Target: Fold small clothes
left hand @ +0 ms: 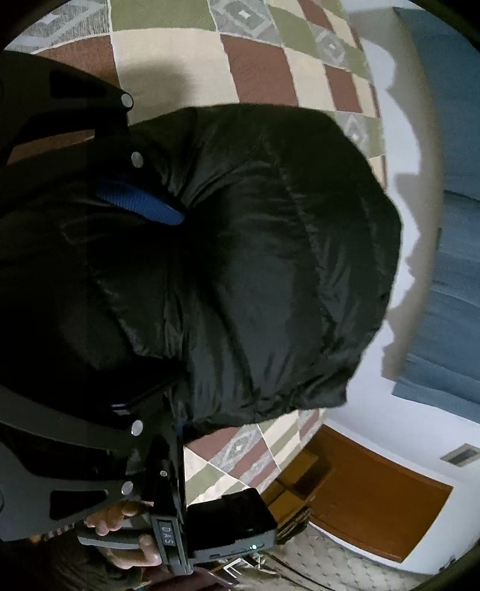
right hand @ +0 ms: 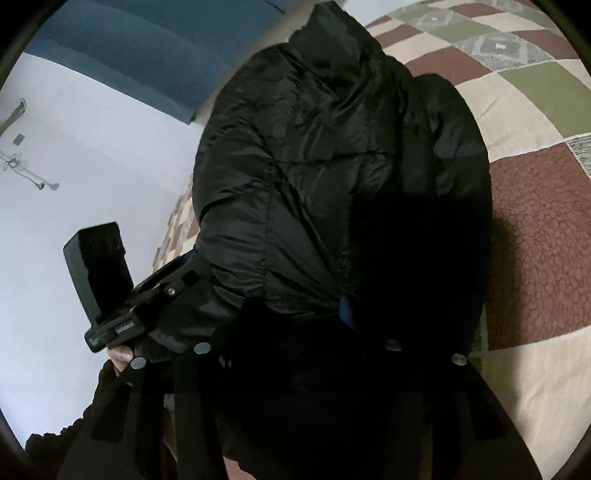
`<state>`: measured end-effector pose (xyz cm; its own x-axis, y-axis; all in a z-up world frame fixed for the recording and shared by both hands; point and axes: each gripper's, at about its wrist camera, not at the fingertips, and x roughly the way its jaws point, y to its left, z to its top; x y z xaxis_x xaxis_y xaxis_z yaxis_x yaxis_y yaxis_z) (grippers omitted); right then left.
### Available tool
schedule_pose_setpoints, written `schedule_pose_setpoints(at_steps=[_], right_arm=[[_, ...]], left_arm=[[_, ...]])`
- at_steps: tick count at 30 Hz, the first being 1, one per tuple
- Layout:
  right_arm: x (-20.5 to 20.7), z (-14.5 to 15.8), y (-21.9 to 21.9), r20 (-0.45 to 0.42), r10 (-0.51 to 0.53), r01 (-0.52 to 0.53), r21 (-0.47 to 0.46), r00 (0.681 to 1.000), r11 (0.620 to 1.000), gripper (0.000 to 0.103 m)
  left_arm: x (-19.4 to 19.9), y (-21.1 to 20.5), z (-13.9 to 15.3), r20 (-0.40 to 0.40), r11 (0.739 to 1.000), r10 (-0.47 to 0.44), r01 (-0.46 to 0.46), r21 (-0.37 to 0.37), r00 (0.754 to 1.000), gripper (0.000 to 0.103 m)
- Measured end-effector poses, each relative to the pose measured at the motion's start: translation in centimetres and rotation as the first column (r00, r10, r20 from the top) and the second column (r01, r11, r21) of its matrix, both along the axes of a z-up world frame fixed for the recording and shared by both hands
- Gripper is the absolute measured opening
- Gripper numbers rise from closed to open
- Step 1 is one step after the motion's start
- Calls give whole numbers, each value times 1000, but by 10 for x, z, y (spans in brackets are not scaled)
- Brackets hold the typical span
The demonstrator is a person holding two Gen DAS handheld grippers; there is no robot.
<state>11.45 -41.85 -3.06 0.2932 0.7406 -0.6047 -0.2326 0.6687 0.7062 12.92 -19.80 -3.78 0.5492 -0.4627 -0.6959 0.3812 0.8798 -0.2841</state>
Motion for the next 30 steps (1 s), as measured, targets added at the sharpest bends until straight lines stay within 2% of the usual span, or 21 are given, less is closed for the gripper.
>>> schedule_pose_setpoints(at_steps=[1,3,5,7,10,14,17,22,25,27,30], right_arm=[[-3,2,1,11,-2,2,3,1000,1000,55],[-5,6,13,27,-1,1,10,1000,1000,67],[-6,14,20,41,5,-4,-11,999,1000,73],[-8,27,25,56,7,-4,-52,998,999,73],[-9,49,20,97,-9,11,-22,995,1000,73],[-10,67,-4,134,-81,83,-6,988,997,79],[-1,54,-24,109,-138,140,-14,984,990,79],[6,23,-34,2,-167,167,-34,986,985,79],[12,9,-30,-28,-152,150,-62,988,987,79],[13,8,-33,-19,-160,158,-81,987,984,79],[16,18,-41,7,-173,173,-40,985,984,79]], left_arm=[[-5,4,3,10,1000,10,-10,-11,1000,78],[-12,12,10,18,999,30,-29,-41,999,82],[-17,20,17,20,996,51,-50,-70,998,85],[-21,29,24,24,994,81,-79,-81,996,87],[-25,54,36,30,981,140,-134,-142,990,90],[-17,77,36,-8,960,190,-187,-206,982,91],[-8,86,24,-56,952,209,-216,-218,976,91],[4,84,0,-152,944,174,-209,-256,973,91],[6,79,-7,-162,946,159,-198,-259,974,91],[7,79,-7,-159,943,164,-202,-263,973,92],[9,83,-4,-146,943,167,-201,-264,975,92]])
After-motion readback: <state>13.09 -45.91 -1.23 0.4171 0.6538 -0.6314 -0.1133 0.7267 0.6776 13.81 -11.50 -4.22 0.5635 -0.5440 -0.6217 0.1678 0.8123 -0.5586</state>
